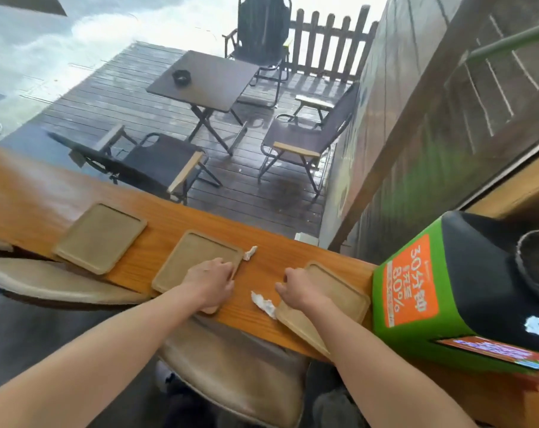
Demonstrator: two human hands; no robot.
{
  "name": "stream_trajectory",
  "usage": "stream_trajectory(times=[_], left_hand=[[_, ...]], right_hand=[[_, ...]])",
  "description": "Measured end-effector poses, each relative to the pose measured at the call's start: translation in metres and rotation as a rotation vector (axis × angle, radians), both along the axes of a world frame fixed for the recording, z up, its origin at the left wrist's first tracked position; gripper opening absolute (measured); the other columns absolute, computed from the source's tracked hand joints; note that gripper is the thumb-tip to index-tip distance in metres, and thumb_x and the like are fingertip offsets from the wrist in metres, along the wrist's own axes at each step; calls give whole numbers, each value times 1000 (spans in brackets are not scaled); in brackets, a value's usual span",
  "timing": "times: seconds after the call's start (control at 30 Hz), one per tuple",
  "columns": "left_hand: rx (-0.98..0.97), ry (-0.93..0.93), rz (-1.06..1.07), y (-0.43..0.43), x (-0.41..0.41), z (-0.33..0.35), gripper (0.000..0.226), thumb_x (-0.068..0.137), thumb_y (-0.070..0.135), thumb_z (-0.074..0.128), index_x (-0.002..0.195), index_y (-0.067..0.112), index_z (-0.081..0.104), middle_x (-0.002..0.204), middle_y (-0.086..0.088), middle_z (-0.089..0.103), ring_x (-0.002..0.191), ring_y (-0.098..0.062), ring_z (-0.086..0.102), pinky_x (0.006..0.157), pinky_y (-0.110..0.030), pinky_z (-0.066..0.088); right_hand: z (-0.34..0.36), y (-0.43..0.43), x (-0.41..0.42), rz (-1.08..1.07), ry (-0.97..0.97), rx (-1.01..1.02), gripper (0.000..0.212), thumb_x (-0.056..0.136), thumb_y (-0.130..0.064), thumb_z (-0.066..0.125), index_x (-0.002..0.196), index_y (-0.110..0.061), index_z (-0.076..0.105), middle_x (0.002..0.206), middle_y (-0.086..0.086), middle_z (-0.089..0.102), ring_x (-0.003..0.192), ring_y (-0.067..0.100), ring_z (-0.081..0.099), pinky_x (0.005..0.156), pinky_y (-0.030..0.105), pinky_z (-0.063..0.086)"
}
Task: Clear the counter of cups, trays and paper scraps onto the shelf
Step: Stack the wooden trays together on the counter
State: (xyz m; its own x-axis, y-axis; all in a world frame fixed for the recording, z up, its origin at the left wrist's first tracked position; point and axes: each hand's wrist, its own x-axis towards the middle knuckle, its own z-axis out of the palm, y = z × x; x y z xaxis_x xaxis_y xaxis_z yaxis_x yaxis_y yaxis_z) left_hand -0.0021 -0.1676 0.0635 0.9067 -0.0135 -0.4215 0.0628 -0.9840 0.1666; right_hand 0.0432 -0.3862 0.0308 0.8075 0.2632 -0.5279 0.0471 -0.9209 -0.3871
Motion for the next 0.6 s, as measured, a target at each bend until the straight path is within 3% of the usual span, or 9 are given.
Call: stream_trajectory(times=[0.27, 0.43, 0.6], left_hand=[[-28, 73, -134, 105, 36, -29, 25, 94, 44, 46, 99, 24, 60, 101, 0, 59, 92, -25, 60, 79, -41, 55], [-81, 192, -196, 182, 49, -55, 19, 94, 43, 48, 93, 26, 56, 94, 3, 56, 85, -20, 57, 76, -39, 55], [-72, 252, -208, 236, 61, -73, 13, 92, 40, 48, 91, 28, 53, 93, 4, 54, 86, -20, 56, 75, -35, 51]], right_hand=[[-21, 84, 8, -122, 53, -74, 37, 98, -40, 48, 121, -13, 59, 120, 7, 61, 101, 26, 60, 79, 39, 52], [-30, 149, 2, -205, 119, -109, 24, 98, -39, 49, 103, -17, 58, 107, 3, 61, 88, 22, 58, 72, 37, 52], [-34, 189, 0, -373, 168, -120, 23, 98, -38, 49, 102, -18, 59, 105, 3, 63, 88, 22, 59, 73, 37, 53]])
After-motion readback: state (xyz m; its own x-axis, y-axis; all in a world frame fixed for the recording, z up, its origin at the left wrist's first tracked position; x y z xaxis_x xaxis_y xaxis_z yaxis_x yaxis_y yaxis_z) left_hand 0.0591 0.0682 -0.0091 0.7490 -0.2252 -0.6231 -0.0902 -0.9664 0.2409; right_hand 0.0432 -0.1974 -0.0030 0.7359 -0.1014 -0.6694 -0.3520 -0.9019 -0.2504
